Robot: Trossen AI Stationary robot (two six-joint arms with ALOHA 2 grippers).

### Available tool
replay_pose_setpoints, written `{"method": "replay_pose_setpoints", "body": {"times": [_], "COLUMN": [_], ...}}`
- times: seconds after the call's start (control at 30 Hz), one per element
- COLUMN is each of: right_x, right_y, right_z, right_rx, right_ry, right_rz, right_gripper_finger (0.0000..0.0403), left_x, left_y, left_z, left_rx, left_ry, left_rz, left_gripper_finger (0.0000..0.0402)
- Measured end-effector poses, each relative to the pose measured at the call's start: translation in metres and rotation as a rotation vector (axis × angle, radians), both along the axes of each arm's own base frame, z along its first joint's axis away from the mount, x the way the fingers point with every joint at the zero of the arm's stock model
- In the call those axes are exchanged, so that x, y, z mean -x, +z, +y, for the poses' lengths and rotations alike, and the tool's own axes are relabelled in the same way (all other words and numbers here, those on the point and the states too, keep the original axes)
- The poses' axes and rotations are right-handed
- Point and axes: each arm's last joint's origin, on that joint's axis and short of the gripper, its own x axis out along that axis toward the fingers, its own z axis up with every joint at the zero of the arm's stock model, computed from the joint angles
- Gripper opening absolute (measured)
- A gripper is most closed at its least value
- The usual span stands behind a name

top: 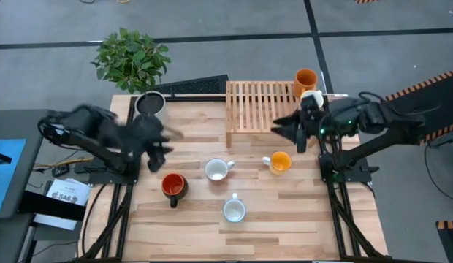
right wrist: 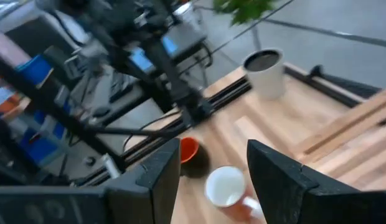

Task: Place coffee mugs
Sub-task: Put the black mug on the shelf

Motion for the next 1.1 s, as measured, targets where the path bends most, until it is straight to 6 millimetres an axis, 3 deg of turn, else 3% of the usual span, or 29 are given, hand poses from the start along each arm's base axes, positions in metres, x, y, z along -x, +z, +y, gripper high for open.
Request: {"method": "replay_pose_setpoints", "body": {"times": [0.1, 0.17, 0.4, 0.57, 0.7, 0.9, 1.1], "right_x": [-0.007, -0.009, -0.009, -0.009, -0.01, -0.01, -0.01], "right_y": [-0.003, -0.004, -0.004, -0.004, -0.005, -0.005, -0.005], "right_z": [0.011, 0.015, 0.019, 0.019, 0.019, 0.018, 0.018], "right_rx": [0.011, 0.02, 0.035, 0.036, 0.038, 0.042, 0.042], "right_ry": [0.027, 0.031, 0.041, 0.042, 0.035, 0.022, 0.021], "right_rz": [0.01, 0.012, 0.013, 0.013, 0.016, 0.015, 0.015], "right_gripper_finger": [0.0209, 0.0209, 0.0209, 0.0209, 0.0209, 0.0209, 0.0209], "left_x": [-0.005, -0.007, 0.003, 0.014, 0.013, 0.005, -0.003], "left_y": [-0.037, -0.063, -0.149, -0.192, -0.2, -0.193, -0.205], "left_z": [-0.02, -0.034, -0.08, -0.084, -0.076, -0.054, -0.033], "left_rx": [-0.056, -0.062, 0.229, 0.333, 0.308, 0.242, 0.32], "left_ry": [-0.085, -0.115, -0.149, 0.076, 0.15, 0.236, 0.304], "left_rz": [0.222, 0.278, 0.217, 0.198, 0.214, 0.234, 0.336], "left_gripper_finger": [0.0158, 0.0158, 0.0158, 0.0158, 0.0158, 0.0158, 0.0158]}}
